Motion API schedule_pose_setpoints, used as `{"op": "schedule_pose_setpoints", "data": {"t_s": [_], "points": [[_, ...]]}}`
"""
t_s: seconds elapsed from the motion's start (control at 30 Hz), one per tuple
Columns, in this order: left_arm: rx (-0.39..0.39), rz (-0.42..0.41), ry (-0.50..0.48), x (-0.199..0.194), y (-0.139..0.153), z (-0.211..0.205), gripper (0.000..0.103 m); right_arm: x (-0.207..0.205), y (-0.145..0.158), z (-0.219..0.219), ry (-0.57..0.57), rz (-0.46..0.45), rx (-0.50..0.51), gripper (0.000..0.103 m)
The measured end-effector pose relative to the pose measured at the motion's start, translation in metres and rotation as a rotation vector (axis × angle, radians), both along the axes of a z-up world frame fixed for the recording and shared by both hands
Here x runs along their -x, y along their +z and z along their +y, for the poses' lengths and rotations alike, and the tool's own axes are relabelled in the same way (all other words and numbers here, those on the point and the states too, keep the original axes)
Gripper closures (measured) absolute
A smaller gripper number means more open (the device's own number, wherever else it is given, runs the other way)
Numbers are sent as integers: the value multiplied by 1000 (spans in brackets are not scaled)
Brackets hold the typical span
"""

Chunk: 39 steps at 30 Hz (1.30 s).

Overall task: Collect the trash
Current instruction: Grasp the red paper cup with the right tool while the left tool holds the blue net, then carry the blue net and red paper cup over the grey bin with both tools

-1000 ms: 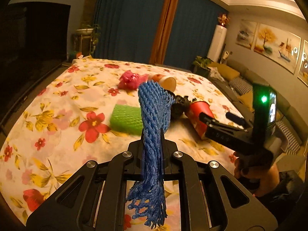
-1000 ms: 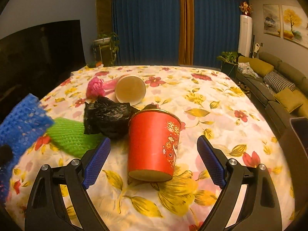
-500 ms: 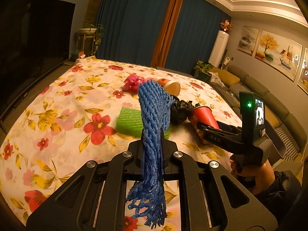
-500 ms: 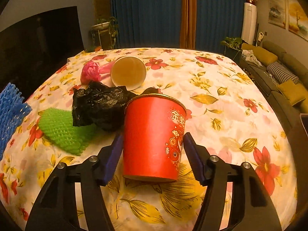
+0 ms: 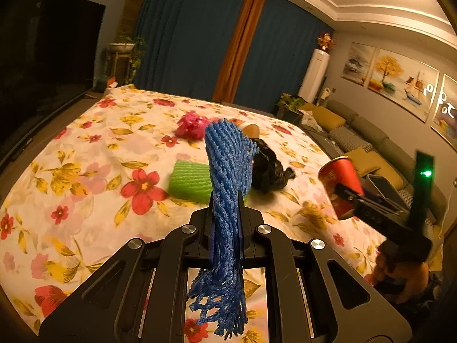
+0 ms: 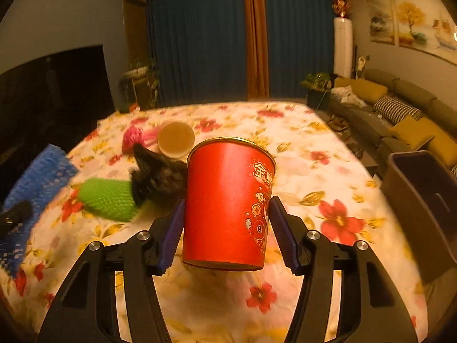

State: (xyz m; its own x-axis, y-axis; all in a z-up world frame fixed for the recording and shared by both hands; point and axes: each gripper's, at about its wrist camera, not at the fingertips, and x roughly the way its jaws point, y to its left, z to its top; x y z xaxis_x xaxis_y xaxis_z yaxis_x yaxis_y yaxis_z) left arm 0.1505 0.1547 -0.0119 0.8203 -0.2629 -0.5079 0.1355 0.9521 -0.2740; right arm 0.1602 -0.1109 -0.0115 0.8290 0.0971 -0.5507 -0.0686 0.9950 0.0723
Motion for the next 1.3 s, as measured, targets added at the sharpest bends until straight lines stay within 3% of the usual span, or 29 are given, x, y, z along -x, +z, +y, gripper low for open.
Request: {"op": "schedule_pose_setpoints", "data": {"t_s": [0.57,1.3], "points": [[-23,-58,-157,-3,28,-53,93,67,42,-22,-84,-147,-24,45],[-53,-139,-308,-4,61,-251,93,105,68,-187,-237,-256,-15,45]]}}
